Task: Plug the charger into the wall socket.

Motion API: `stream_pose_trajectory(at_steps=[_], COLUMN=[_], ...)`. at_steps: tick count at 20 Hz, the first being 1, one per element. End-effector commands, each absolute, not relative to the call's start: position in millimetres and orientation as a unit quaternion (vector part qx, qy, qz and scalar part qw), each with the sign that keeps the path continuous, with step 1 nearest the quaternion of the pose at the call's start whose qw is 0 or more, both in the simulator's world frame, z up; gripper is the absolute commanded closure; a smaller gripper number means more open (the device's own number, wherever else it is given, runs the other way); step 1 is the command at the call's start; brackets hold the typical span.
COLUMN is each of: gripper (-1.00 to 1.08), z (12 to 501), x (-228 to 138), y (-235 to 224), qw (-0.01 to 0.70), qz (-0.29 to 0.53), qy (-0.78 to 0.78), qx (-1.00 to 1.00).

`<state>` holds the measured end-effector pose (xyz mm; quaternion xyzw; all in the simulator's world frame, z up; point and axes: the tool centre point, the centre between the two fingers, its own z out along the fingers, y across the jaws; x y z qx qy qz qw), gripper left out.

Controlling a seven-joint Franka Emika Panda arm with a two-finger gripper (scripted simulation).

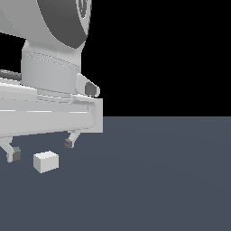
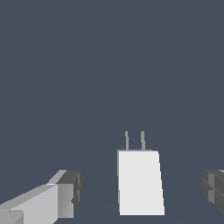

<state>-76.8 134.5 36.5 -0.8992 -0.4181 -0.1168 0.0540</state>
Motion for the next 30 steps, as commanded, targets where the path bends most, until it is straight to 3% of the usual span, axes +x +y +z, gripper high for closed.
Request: stream_pose_trajectory(at_steps=[1,8,9,30], gripper=[-0.92,-0.92,1.08,1.08], z=[24.9,11.6,11.6,23.4], x=[-77.3,-77.0,-77.0,-69.4], y=[134.5,134.6,134.6,131.5], qw=[0.054,0.054,0.054,0.048], qz=[-0.117,-0.117,-0.117,-0.121], qy=[-0.419,-0.419,-0.419,-0.371], qx=[-0.899,-0.899,-0.899,-0.919])
